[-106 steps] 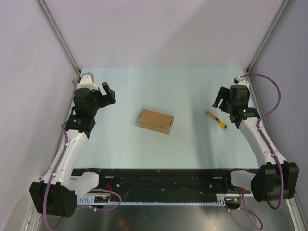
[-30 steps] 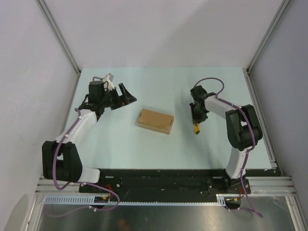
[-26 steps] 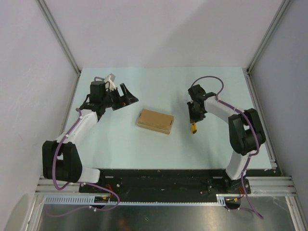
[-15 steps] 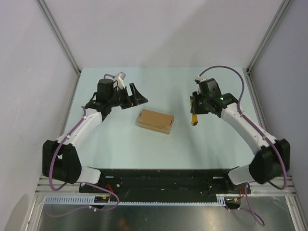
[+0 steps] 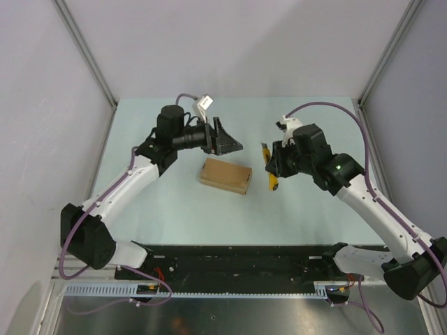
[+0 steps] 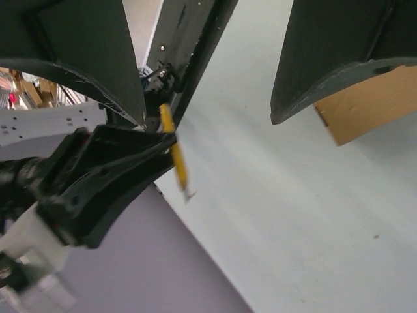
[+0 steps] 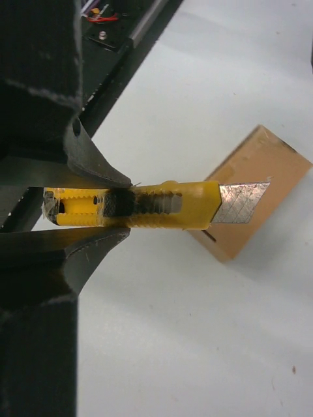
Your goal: Unpack the express box
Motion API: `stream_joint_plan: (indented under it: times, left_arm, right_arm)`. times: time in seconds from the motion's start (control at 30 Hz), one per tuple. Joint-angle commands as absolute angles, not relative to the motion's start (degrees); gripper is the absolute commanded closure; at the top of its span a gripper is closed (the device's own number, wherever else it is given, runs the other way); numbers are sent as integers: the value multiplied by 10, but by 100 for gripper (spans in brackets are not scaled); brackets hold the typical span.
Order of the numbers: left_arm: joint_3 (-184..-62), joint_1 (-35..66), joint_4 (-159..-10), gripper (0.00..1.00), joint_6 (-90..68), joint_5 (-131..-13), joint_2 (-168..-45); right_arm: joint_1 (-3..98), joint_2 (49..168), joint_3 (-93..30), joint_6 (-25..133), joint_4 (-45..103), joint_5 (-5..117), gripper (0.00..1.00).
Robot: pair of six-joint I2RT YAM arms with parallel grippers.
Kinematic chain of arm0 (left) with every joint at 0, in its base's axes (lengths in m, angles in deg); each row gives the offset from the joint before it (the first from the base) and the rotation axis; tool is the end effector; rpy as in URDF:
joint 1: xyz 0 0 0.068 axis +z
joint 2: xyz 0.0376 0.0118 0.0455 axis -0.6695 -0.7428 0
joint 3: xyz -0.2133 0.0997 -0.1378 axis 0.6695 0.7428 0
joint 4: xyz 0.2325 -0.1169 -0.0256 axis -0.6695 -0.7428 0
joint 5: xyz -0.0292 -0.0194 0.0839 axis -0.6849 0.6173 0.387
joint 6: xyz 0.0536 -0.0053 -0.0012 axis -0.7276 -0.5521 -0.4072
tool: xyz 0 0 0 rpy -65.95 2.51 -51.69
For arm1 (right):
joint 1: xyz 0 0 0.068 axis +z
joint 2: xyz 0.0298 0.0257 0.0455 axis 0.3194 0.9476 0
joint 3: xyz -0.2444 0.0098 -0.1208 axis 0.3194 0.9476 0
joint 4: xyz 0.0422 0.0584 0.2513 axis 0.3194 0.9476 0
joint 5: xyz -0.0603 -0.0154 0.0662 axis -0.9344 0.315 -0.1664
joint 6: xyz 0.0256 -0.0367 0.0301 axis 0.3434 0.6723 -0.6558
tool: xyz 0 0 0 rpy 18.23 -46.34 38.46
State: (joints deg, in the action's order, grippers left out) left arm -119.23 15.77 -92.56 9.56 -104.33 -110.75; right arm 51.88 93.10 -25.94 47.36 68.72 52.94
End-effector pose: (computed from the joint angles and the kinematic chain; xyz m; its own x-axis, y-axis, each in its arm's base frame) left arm 0.2765 -0.1621 0.3553 -0.6929 -0.1058 -0.7132 0.6219 0.4128 -0.6654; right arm 0.1993 0.1342 0.3675 -0.6198 -0.1326 -0.7734 -0.4711 0.8511 0.2316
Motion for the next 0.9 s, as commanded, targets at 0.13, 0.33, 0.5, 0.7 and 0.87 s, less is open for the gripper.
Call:
stream_joint_plan:
  times: [0.13,0.33,0.5,0.7,0.87]
  left_arm:
    - [-1235,119,-887,21,127,-1054,-1131]
    - [-1225,105,-888,18,137,-1080,-1165]
    - [-1229,92,-888,42,115,-1127,-1177]
    - [-1206,88,-888,52,79,-1165,-1163]
    - [-1198,88,-888,61,62,-1176,-1161]
  right_arm:
    - [606,936,-250,484,643,488,100]
    - [651,949,-250,485,628,457,100]
    - [668,957,-250,486,623,446,100]
    - [670,952,-250,491,623,438,100]
    - [669,954,-250,497,626,437,100]
